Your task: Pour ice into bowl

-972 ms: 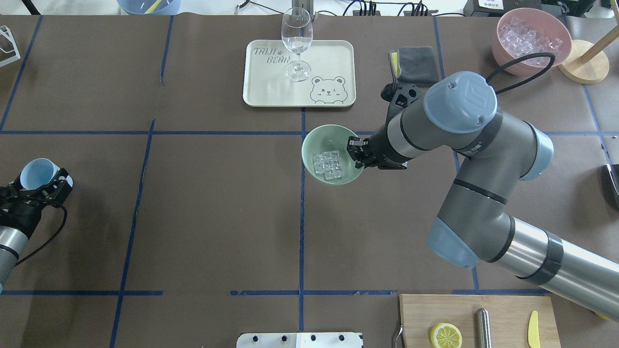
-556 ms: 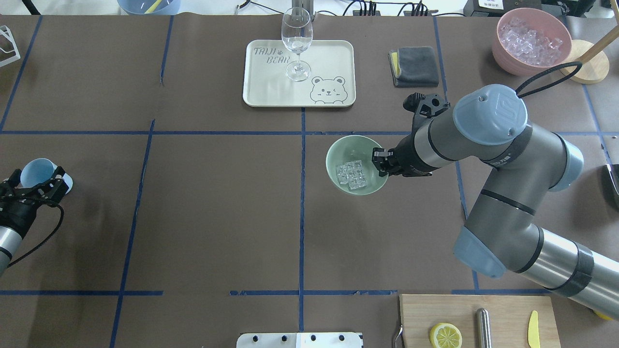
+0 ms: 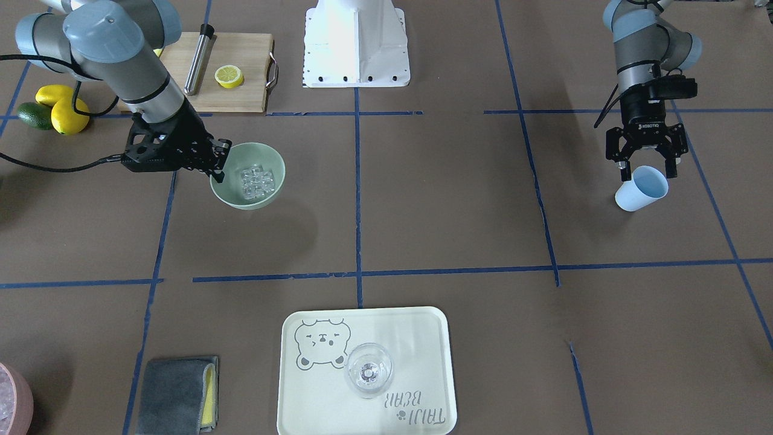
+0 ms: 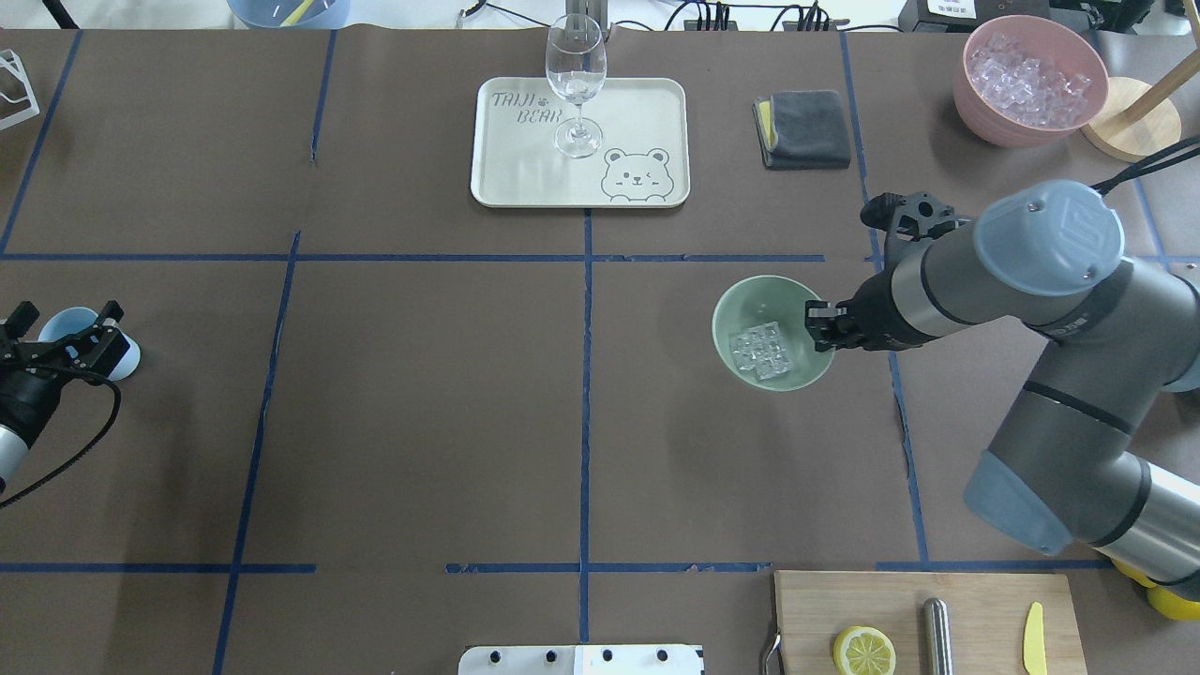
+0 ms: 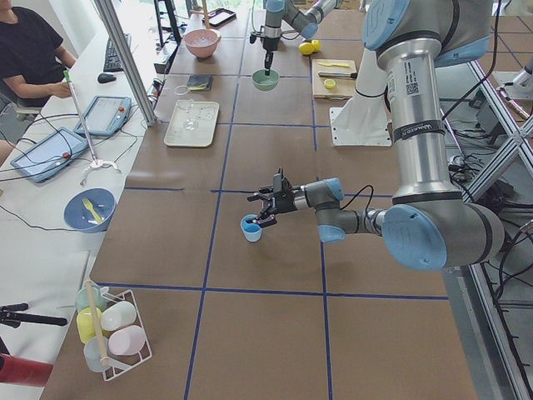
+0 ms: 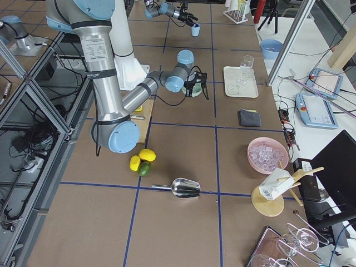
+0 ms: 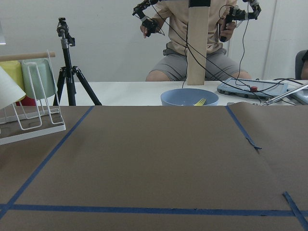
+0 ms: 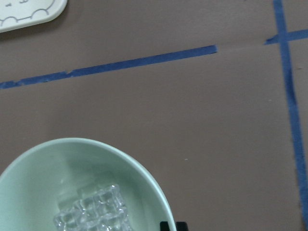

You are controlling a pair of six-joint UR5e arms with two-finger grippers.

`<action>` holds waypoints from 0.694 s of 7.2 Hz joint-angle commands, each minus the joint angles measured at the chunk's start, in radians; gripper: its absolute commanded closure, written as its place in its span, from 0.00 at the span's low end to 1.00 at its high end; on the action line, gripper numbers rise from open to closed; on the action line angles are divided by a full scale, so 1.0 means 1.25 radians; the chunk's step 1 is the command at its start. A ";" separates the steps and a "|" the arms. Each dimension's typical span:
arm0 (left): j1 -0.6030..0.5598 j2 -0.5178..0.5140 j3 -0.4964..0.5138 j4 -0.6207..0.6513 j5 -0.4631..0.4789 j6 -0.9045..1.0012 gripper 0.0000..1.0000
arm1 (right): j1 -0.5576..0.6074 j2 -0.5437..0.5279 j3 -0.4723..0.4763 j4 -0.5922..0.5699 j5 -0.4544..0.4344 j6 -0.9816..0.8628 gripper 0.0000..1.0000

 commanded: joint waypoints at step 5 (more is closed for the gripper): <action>-0.332 -0.016 -0.106 0.019 -0.367 0.370 0.00 | 0.194 -0.266 0.007 0.001 0.054 -0.327 1.00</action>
